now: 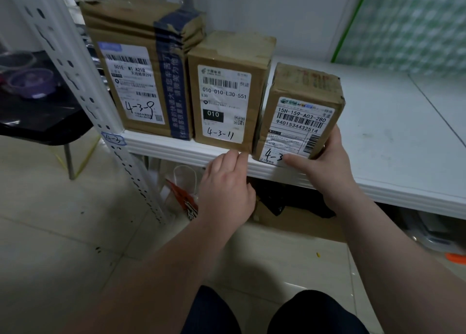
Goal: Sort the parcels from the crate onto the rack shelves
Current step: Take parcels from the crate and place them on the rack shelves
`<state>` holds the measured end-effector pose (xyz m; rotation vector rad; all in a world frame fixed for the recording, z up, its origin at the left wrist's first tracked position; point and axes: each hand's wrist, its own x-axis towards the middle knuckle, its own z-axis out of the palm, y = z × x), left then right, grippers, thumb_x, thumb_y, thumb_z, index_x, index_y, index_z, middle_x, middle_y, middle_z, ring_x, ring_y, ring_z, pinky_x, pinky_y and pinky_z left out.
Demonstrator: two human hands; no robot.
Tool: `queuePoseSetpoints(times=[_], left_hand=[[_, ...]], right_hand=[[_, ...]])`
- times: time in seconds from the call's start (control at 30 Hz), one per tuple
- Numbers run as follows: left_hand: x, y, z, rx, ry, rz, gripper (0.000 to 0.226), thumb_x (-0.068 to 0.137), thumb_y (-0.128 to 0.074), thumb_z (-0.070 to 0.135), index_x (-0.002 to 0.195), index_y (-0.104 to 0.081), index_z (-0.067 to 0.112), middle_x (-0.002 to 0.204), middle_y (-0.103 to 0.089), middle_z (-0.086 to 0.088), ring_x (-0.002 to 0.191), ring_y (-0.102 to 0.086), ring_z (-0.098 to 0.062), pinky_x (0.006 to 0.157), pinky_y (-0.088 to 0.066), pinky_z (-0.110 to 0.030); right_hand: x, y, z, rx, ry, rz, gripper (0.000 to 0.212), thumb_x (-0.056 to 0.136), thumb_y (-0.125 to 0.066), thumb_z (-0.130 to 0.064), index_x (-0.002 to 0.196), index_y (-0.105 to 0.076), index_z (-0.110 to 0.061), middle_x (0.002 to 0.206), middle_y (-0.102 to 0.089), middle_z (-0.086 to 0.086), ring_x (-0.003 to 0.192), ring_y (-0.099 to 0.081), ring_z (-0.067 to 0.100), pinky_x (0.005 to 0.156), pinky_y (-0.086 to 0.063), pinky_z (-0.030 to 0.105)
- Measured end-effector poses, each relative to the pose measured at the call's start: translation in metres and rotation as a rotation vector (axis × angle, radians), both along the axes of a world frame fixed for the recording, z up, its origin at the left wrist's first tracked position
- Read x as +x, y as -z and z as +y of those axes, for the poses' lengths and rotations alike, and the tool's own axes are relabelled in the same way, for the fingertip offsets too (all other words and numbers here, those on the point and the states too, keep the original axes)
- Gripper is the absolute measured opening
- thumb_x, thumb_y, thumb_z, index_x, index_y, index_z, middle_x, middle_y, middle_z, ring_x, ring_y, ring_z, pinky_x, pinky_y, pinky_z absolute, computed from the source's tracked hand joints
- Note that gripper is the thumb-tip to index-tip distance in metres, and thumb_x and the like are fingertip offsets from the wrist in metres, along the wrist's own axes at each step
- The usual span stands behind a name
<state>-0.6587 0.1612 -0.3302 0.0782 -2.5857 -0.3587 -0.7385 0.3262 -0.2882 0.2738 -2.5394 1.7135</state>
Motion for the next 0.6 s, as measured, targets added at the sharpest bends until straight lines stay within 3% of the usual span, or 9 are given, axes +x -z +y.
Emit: queuePoseSetpoints(times=[0.13,0.6], left_hand=[[0.001,0.001,0.001,-0.022,0.001,-0.027,0.058,0.068,-0.065,0.013,0.125,-0.055,0.006,0.115,-0.057,-0.008,0.106,-0.053,-0.025,0.093,-0.046,-0.038],[0.002,0.001,0.002,-0.020,0.000,-0.027,0.061,0.065,-0.064,0.012,0.124,-0.054,0.005,0.115,-0.055,-0.009,0.106,-0.051,-0.026,0.091,-0.048,-0.039]], right_hand=[[-0.003,-0.001,-0.003,0.028,0.014,-0.020,0.090,0.069,-0.083,-0.011,0.144,-0.035,-0.027,0.099,-0.061,-0.028,0.093,-0.061,-0.005,0.092,-0.052,0.034],[-0.012,-0.003,-0.008,0.051,0.039,-0.065,0.085,0.068,-0.081,-0.011,0.140,-0.039,-0.025,0.098,-0.063,-0.021,0.091,-0.063,0.003,0.096,-0.051,0.043]])
